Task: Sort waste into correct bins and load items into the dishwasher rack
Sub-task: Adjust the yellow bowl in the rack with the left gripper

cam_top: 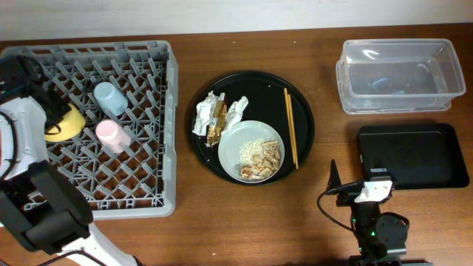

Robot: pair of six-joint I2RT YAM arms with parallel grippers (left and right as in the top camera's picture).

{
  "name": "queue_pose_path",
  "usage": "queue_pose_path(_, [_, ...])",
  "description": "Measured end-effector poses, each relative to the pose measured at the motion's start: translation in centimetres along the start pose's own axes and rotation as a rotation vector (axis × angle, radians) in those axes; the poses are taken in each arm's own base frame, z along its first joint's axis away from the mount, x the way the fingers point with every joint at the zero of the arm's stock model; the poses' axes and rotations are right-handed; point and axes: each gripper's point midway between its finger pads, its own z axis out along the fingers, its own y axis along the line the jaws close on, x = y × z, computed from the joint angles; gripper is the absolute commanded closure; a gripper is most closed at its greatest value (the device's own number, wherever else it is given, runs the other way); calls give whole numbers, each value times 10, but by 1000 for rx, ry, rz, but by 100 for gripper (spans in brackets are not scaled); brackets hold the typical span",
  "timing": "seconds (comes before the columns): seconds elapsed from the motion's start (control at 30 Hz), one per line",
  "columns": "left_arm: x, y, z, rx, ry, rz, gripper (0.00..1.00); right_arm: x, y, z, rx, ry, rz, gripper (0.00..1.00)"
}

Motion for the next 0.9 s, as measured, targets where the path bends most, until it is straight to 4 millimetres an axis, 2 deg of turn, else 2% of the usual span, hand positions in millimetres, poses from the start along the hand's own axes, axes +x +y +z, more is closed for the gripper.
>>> queue_pose_path(0.2, [22,9,-2,-30,91,-6,100,0,0,0,0,0,0,2])
queue_pose_path(0.23, [25,11,-6,-35,103,-21,92,0,0,0,0,0,0,2])
queue_pose_path(0.27, [25,13,-15,-33,96,-40,78,0,0,0,0,0,0,2])
queue_pose_path(0.33, [19,17,-49,-16,48,-85,78,0,0,0,0,0,0,2])
queue_pose_path(0.37, [17,19,-68,0,24,-99,73,0,0,0,0,0,1,2])
queue_pose_path(0.4, [16,19,-84,24,7,-108,0,0,0,0,0,0,0,2])
queue_pose_path(0.43, [21,19,-121,89,-18,-126,0,0,0,0,0,0,0,2])
queue_pose_path(0.47, [23,19,-135,112,-33,-131,0,0,0,0,0,0,0,2])
queue_pose_path(0.6, [66,34,-195,154,17,-148,0,0,0,0,0,0,1,2])
queue_pose_path(0.63, [76,37,-201,151,41,-153,0,0,0,0,0,-1,0,2])
queue_pose_path(0.7, [108,48,-214,118,137,-184,0,0,0,0,0,0,0,2])
queue_pose_path(0.77, [129,54,-219,89,212,-208,0,0,0,0,0,0,0,2])
queue_pose_path(0.9, [136,56,-221,80,245,-230,0,0,0,0,0,0,0,2])
